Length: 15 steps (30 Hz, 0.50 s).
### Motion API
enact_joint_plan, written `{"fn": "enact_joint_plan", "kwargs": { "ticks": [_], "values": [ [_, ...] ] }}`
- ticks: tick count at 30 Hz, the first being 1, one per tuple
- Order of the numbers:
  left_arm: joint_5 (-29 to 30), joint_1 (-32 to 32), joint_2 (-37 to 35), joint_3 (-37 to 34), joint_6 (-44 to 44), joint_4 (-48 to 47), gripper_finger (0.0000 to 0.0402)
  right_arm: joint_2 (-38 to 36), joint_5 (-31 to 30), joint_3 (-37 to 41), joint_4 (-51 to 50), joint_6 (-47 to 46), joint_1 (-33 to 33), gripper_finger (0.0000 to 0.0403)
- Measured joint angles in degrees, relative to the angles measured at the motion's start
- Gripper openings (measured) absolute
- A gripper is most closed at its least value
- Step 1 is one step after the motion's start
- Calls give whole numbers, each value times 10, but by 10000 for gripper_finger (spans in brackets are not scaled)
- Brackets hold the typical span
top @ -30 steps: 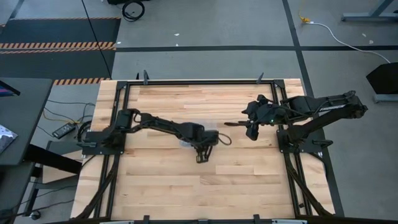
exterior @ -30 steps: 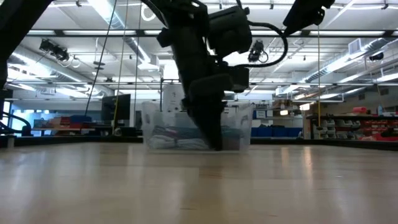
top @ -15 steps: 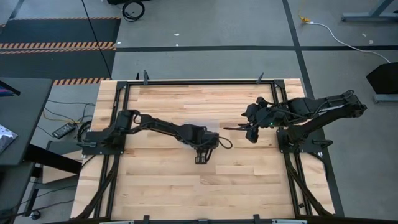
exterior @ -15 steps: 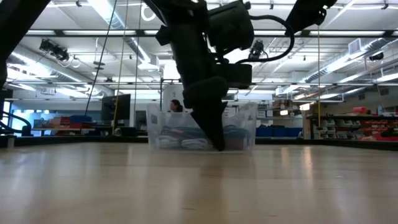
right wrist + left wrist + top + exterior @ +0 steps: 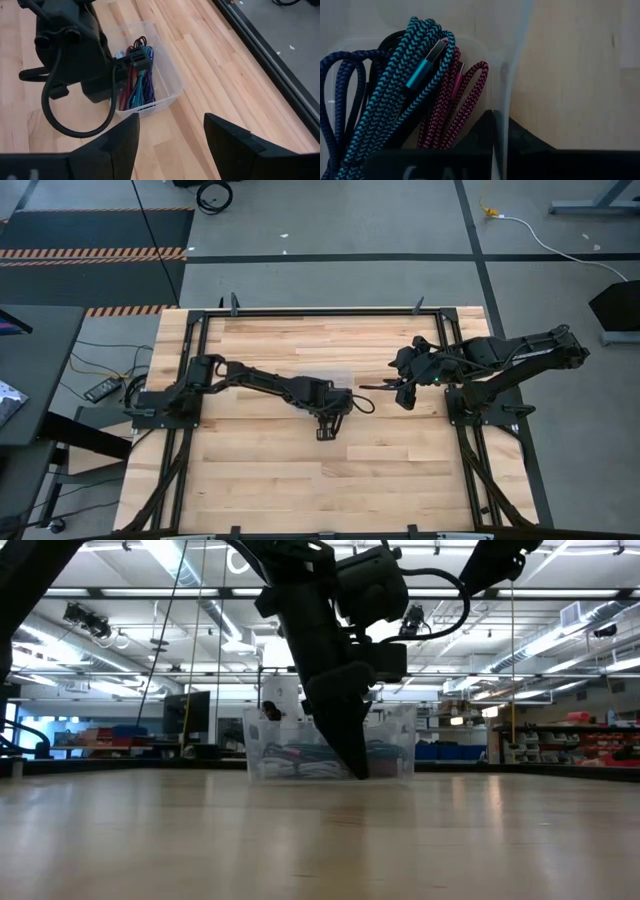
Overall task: Pick and place USB-C Cables
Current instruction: Move the transparent bin to the center of the table
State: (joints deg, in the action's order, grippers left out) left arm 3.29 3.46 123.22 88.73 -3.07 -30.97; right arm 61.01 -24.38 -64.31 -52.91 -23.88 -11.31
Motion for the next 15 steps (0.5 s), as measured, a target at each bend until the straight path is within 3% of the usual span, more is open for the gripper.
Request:
{"fn": "enact_joint_plan", "kwargs": {
  "ticks": [15],
  "values": [
    [-1,4,0,0,-5,3,31,0,0,0,0,0,0,228]
  ]
}}
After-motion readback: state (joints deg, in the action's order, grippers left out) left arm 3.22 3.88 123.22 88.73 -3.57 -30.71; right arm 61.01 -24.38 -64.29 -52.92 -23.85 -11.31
